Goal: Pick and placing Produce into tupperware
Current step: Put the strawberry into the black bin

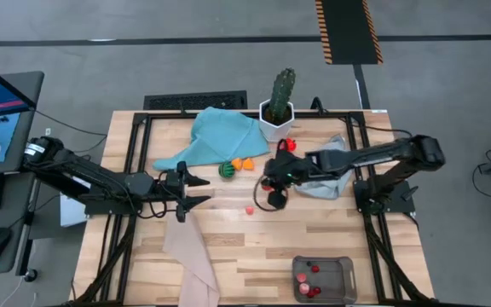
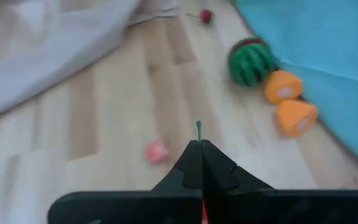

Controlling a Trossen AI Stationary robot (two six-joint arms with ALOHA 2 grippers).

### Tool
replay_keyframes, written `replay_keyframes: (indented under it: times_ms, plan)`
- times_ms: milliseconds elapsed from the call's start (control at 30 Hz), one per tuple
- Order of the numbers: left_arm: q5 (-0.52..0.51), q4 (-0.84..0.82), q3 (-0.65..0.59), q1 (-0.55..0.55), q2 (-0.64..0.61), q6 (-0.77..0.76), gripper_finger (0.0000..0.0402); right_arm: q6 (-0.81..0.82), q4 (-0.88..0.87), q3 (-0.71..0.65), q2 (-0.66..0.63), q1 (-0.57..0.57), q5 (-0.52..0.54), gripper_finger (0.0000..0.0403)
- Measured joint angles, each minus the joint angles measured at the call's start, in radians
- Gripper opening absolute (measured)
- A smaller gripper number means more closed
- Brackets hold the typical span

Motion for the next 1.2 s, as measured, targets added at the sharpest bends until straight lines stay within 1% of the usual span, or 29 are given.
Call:
replay_keyframes:
  times_ms: [133,267,400,500,633,733,833,933,1067,1200]
  plan:
    - [0.0,0.001,0.0,0.0,0.0,0.0,0.023,0.045,-0.051,0.0,-0.079,0.079,0.01,0.0015]
    - [-0.004,0.001,0.0,0.0,0.0,0.0,0.023,0.091,-0.084,0.0,-0.136,0.183,0.092,0.0011]
    - [-0.005,0.001,0.0,0.0,0.0,0.0,0.023,0.167,-0.116,0.0,-0.174,0.311,0.186,0.0013]
    - [-0.005,0.001,0.0,0.0,0.0,0.0,0.023,0.241,-0.148,0.0,-0.183,0.414,0.264,0.0018]
    - [-0.006,0.001,0.0,0.0,0.0,0.0,0.023,0.358,-0.201,0.0,-0.181,0.554,0.371,0.0011]
    - [-0.006,0.001,0.0,0.0,0.0,0.0,0.023,0.448,-0.216,0.0,-0.162,0.657,0.446,0.0012]
    - [-0.007,0.001,0.0,0.0,0.0,0.0,0.023,0.546,-0.218,-0.001,-0.144,0.75,0.499,0.0018]
    - [-0.007,0.001,0.0,0.0,0.0,0.0,0.023,0.643,-0.236,-0.001,-0.103,0.825,0.537,0.0015]
    - [-0.007,0.0,0.0,0.0,0.0,-0.001,0.023,0.744,-0.231,-0.001,-0.03,0.891,0.548,0.0011]
    - [-0.007,0.0,0.0,0.0,0.0,-0.002,0.023,0.85,-0.231,-0.001,0.045,0.928,0.547,0.002]
